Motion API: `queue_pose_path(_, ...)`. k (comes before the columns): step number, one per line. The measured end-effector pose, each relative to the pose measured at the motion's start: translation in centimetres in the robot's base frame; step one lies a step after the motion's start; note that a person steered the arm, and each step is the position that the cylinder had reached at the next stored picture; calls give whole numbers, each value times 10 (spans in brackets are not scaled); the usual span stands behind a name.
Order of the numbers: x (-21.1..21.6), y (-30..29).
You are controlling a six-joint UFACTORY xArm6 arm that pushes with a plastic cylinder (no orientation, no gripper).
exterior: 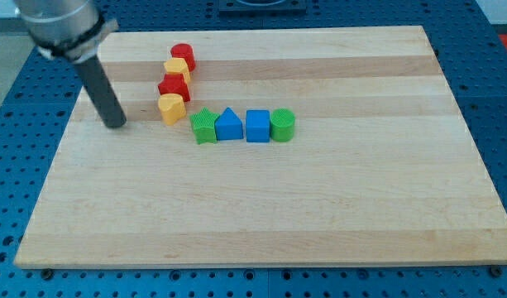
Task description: Move yellow heart to the top of blue triangle
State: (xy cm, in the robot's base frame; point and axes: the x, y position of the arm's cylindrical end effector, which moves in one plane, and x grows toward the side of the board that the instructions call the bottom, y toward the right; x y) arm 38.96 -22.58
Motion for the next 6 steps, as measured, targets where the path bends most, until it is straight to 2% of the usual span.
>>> queue_pose_path(5,-14,218)
queue_pose_path(6,-17,198)
